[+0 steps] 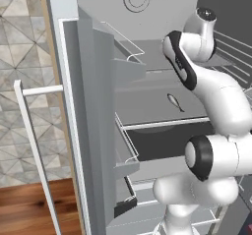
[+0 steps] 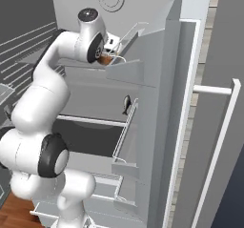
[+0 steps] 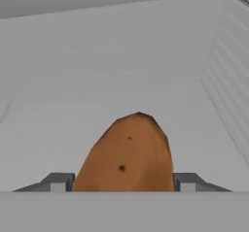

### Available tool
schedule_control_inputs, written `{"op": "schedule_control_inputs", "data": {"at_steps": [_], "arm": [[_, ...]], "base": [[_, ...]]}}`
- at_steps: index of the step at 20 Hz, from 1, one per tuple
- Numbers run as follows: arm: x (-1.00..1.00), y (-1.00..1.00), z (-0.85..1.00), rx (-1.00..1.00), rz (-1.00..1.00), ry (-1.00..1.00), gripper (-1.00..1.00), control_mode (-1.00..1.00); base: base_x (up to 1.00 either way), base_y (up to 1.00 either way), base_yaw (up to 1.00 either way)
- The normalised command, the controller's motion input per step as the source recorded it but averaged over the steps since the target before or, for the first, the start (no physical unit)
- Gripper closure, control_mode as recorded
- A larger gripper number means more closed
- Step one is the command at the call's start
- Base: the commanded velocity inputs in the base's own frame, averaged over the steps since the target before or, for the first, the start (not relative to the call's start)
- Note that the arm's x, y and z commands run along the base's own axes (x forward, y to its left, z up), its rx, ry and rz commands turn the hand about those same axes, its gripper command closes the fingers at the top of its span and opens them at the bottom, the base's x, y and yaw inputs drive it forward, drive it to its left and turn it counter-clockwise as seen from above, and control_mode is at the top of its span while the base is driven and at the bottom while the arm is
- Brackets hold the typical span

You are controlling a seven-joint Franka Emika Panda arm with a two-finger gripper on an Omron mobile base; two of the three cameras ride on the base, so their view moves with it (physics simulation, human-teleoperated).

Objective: Place one potato and one fish in each tupperware on the nearby counter, to pack two identical lunches.

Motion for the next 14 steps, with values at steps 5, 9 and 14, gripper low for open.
{"op": "schedule_control_inputs", "data": {"at_steps": [5, 9, 14], "arm": [[-1.00, 0.46, -0.15, -0.01, 0.03, -0.15, 1.00, -1.00], [-1.00, 0.41, 0.00, -0.04, 0.10, -0.13, 1.00, -1.00], [-1.00, 0.24, 0.00, -0.03, 0.11, -0.15, 1.00, -1.00]], "base": [[0.00, 0.00, 0.00], [0.00, 0.00, 0.00], [0.00, 0.00, 0.00]]}}
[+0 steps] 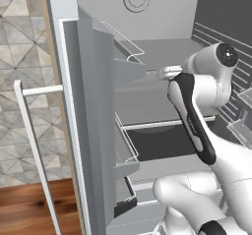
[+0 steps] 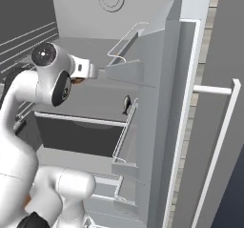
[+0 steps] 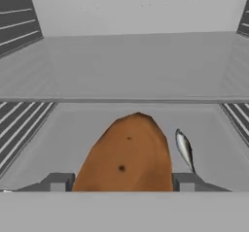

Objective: Place one potato and one fish in each tupperware on the nearby counter, to pack two identical lunches.

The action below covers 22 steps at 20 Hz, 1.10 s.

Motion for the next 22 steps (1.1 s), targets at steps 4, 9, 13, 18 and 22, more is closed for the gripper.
{"op": "schedule_control_inputs", "data": {"at_steps": [4, 9, 13, 18, 22], "arm": [[-1.00, 0.17, 0.00, -0.04, 0.11, -0.12, 1.00, -1.00], [0.00, 0.00, 0.00, 0.00, 0.00, 0.00, 1.00, 1.00], [0.00, 0.00, 0.00, 0.00, 0.00, 0.00, 1.00, 1.00], [0.00, 0.00, 0.00, 0.00, 0.00, 0.00, 1.00, 1.00], [0.00, 0.00, 0.00, 0.00, 0.00, 0.00, 1.00, 1.00]], "base": [[0.00, 0.00, 0.00], [-1.00, 0.12, 0.07], [-1.00, 0.11, 0.03], [-1.00, 0.04, 0.08], [-1.00, 0.00, 0.27]]}}
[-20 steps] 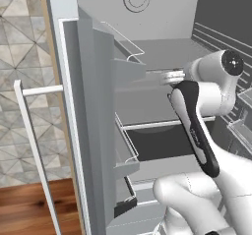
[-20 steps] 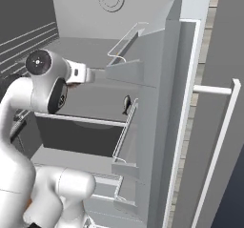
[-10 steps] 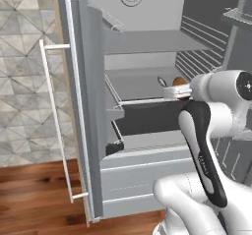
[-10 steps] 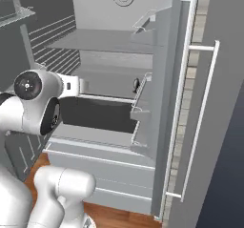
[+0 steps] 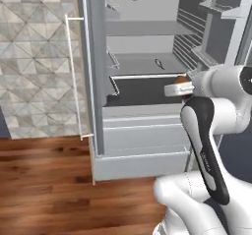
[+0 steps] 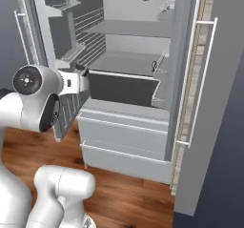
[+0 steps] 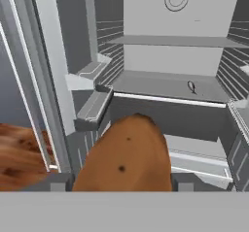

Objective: Place one potato and one fish in each tupperware on the nearby counter, to pack two identical lunches.

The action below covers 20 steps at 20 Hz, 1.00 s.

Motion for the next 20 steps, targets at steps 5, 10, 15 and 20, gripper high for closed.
{"op": "schedule_control_inputs", "data": {"at_steps": [5, 10, 15, 20], "arm": [[0.00, 0.00, 0.00, 0.00, 0.00, 0.00, 1.00, 1.00], [0.00, 0.00, 0.00, 0.00, 0.00, 0.00, 1.00, 1.00], [0.00, 0.00, 0.00, 0.00, 0.00, 0.00, 1.00, 1.00], [0.00, 0.00, 0.00, 0.00, 0.00, 0.00, 1.00, 1.00]], "base": [[-1.00, 0.11, 0.35], [-1.00, 0.29, 0.42], [-1.00, 0.24, 0.43], [-0.99, 0.04, 0.41]]}}
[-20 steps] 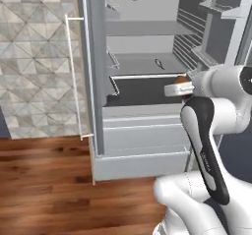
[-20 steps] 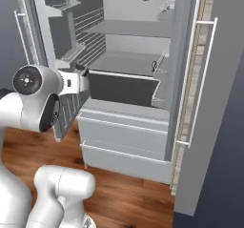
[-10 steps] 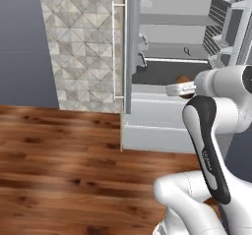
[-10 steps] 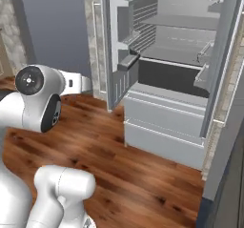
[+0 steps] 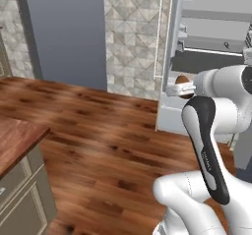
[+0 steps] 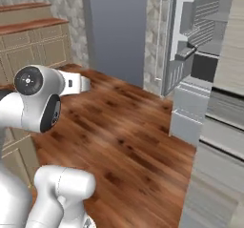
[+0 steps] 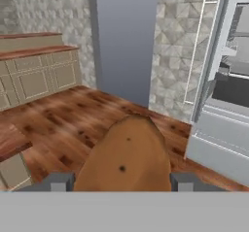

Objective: Place one potato and one fish in each tupperware on the nearby counter, to pack two identical lunches.

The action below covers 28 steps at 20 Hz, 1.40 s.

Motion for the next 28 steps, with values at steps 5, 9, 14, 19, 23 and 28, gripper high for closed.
{"op": "schedule_control_inputs", "data": {"at_steps": [5, 9, 14, 19, 23, 28], "arm": [[0.00, 0.00, 0.00, 0.00, 0.00, 0.00, 1.00, 1.00], [0.00, 0.00, 0.00, 0.00, 0.00, 0.00, 1.00, 1.00], [0.00, 0.00, 0.00, 0.00, 0.00, 0.00, 1.00, 1.00], [0.00, 0.00, 0.00, 0.00, 0.00, 0.00, 1.00, 1.00], [0.00, 0.00, 0.00, 0.00, 0.00, 0.00, 1.00, 1.00], [0.00, 0.00, 0.00, 0.00, 0.00, 0.00, 1.00, 1.00]], "base": [[-0.77, 0.13, 0.42], [-0.40, 0.41, 0.43], [-0.18, 0.57, 0.44], [0.00, 0.72, 0.42], [0.00, 0.86, 0.38], [-0.12, 0.99, 0.34]]}}
